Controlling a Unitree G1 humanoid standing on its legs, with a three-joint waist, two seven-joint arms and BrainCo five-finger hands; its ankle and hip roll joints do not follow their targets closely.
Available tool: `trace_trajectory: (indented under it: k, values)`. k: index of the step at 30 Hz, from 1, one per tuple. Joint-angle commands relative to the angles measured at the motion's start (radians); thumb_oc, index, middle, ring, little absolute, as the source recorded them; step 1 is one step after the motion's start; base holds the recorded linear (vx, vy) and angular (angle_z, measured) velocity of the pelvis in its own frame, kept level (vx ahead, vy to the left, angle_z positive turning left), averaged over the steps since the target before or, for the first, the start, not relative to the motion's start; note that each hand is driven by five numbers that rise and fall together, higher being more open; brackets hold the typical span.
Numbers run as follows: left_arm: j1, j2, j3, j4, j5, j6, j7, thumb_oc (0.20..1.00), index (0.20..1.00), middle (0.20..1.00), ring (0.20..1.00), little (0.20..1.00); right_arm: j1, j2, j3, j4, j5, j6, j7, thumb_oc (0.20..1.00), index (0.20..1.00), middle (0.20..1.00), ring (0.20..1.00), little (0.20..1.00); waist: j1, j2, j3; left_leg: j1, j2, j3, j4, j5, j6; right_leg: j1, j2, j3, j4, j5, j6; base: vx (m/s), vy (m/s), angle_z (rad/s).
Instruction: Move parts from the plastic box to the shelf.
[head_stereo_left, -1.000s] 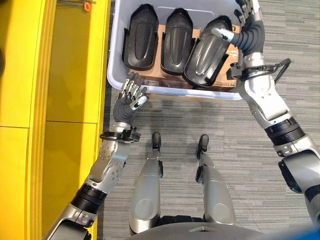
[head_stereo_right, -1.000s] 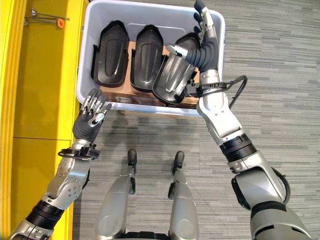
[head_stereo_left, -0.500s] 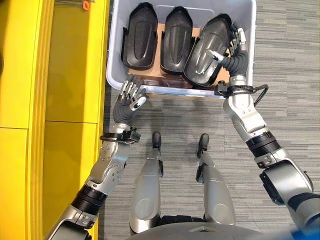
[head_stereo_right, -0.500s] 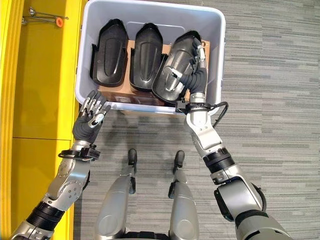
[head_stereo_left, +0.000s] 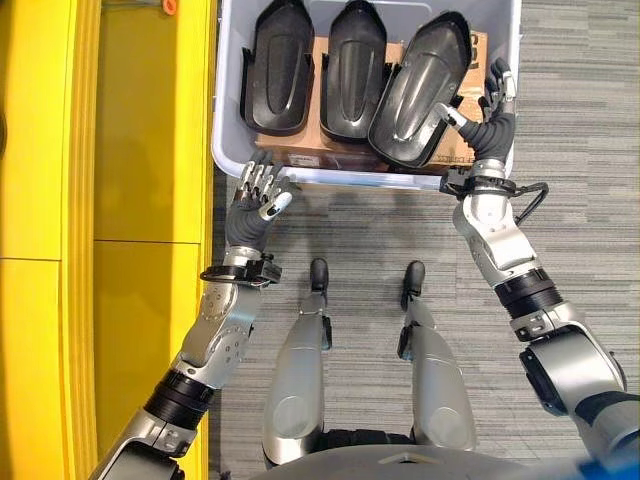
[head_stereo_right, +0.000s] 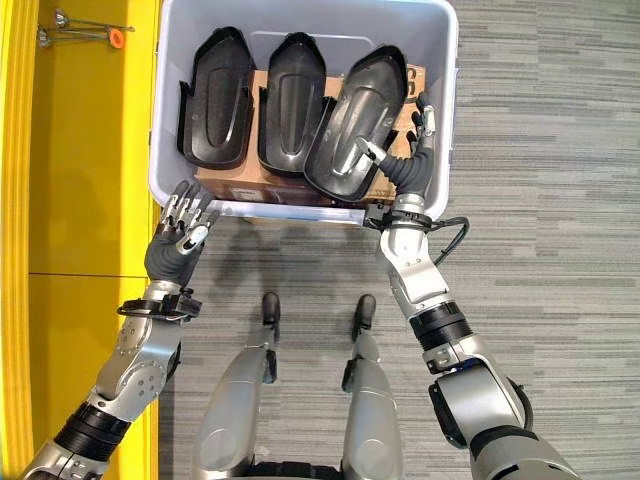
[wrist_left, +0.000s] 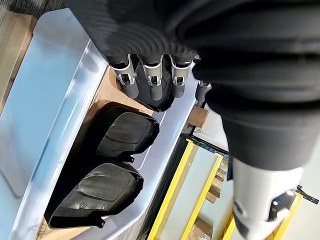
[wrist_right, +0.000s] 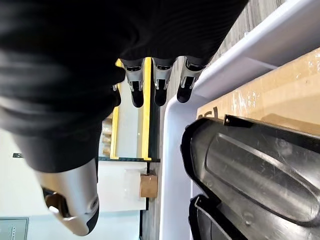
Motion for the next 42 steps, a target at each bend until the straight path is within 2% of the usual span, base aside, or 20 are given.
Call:
trace_trajectory:
  k: [1,17,27,42]
  values:
    - [0.04,0.01,0.004,-0.126,0.037,-0.059,0.004,1.0,1.0,1.0,1.0,1.0,-0.004,0.006,-0.039,-0.021,-0.041,-0.05,-0.024,1.0,1.0,1.0,1.0,1.0,0.002,0.007,-0.047,-0.042,0.015,-0.073,0.019,-0.023,0.001,0.02,-0.071,0.007,0.155,-0.176,0.056,0.0,0.0,0.0]
    - [0.02,0.009,-0.016,-0.132,0.035,-0.068,0.005,1.0,1.0,1.0,1.0,1.0,-0.1,0.011,0.005,0.157,-0.054,-0.016,-0.05,1.0,1.0,1.0,1.0,1.0,0.01,0.02,-0.032,-0.076,0.003,-0.081,0.032,-0.022,0.004,-0.005,-0.072,0.016,0.156,-0.171,0.052,0.0,0.0,0.0]
    - [0.003,0.017,-0.034,-0.136,0.029,-0.074,0.003,1.0,1.0,1.0,1.0,1.0,-0.182,0.011,0.029,0.334,0.007,-0.012,-0.044,1.0,1.0,1.0,1.0,1.0,0.018,0.029,-0.019,-0.098,-0.008,-0.084,0.038,-0.022,0.006,-0.019,-0.07,0.028,0.149,-0.165,0.049,0.0,0.0,0.0]
    - [-0.015,0.026,-0.044,-0.144,0.025,-0.081,0.007,1.0,1.0,1.0,1.0,1.0,-0.257,0.001,0.05,0.492,0.059,-0.007,-0.046,1.0,1.0,1.0,1.0,1.0,0.021,0.048,0.004,-0.133,-0.019,-0.087,0.054,-0.026,0.01,-0.052,-0.071,0.041,0.163,-0.165,0.047,0.0,0.0,0.0]
